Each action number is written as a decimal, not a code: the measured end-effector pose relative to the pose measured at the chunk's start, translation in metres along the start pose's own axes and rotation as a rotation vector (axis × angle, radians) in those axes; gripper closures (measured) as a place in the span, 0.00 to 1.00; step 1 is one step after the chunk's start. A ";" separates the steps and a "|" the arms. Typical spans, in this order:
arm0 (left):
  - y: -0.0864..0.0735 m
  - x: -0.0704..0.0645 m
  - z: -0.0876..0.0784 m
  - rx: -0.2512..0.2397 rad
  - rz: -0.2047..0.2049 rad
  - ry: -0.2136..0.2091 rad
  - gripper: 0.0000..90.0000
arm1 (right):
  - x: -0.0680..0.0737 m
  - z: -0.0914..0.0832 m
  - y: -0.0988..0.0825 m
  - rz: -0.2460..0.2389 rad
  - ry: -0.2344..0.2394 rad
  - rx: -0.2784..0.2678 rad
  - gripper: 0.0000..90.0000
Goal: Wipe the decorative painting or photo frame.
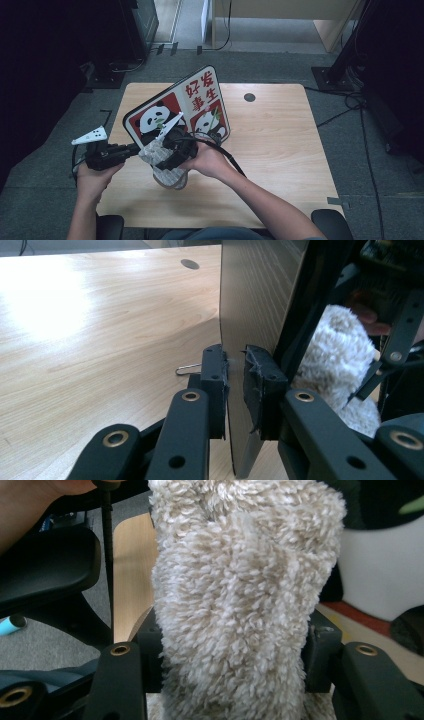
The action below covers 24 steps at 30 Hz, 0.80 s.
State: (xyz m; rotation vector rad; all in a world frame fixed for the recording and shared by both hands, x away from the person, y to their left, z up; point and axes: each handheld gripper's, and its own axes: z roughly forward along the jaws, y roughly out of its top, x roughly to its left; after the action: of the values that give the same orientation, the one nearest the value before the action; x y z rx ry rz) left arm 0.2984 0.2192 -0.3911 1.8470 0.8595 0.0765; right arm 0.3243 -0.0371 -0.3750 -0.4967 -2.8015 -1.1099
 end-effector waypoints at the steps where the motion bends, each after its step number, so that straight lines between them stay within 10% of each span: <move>1: 0.000 0.000 0.000 -0.001 0.000 0.001 0.88 | 0.000 0.001 -0.002 0.002 -0.003 -0.004 0.50; 24: 0.000 -0.001 0.001 0.000 0.006 0.001 0.87 | 0.012 0.024 -0.034 0.029 -0.073 -0.009 0.50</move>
State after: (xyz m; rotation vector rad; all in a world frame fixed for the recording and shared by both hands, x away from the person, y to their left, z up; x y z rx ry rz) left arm 0.2982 0.2177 -0.3919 1.8497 0.8552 0.0815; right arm 0.3023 -0.0408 -0.4121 -0.5891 -2.8428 -1.1213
